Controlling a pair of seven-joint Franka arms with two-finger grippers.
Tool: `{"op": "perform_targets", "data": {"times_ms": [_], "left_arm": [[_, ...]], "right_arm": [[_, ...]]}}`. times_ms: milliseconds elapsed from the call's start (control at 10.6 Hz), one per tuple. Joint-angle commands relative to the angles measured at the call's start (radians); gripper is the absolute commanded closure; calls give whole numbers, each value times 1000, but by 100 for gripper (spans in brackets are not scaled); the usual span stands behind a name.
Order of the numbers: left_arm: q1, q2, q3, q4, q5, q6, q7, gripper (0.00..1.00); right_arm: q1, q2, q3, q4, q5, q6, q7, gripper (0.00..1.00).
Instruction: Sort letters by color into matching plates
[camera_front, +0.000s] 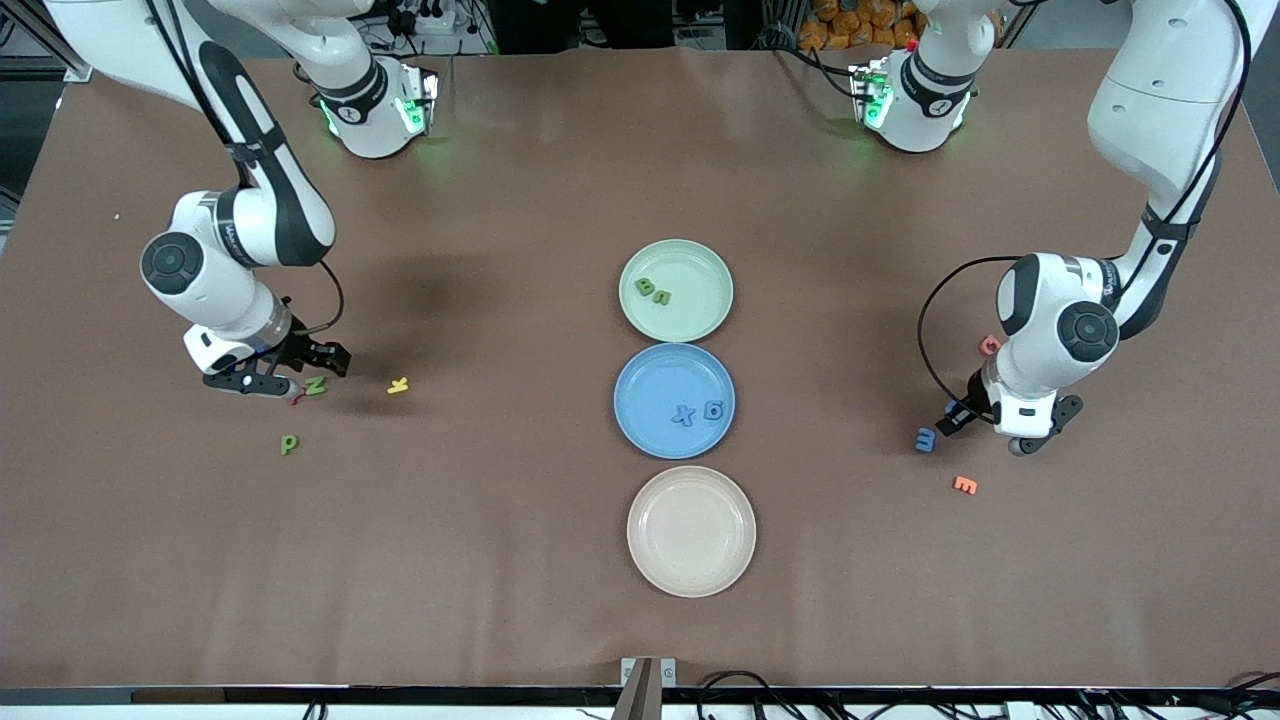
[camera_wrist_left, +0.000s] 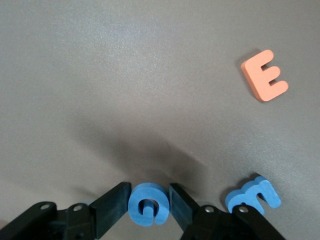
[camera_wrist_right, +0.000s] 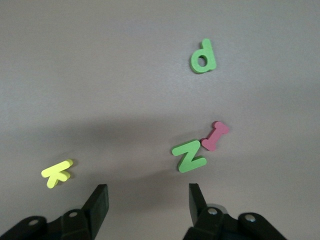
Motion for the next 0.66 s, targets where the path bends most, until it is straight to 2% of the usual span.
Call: {"op": "perform_targets", "data": {"times_ms": [0,95,379,568], "left_arm": [[-21,0,7,-1,32,-53,-45,100],[-25,-7,7,0,32,-61,-45,100],[-25,-16,7,2,32,-62,-44,100],[-25,-29,4,10,32,-85,-42,100]], "right_arm": [[-3,-4,-12,7,262,-12,23,28],[6,-3,-14,7,310,-14,27,23],[28,6,-49,39,315,-15,275,25],[40,11,-80,48,305,-15,340,12]]}}
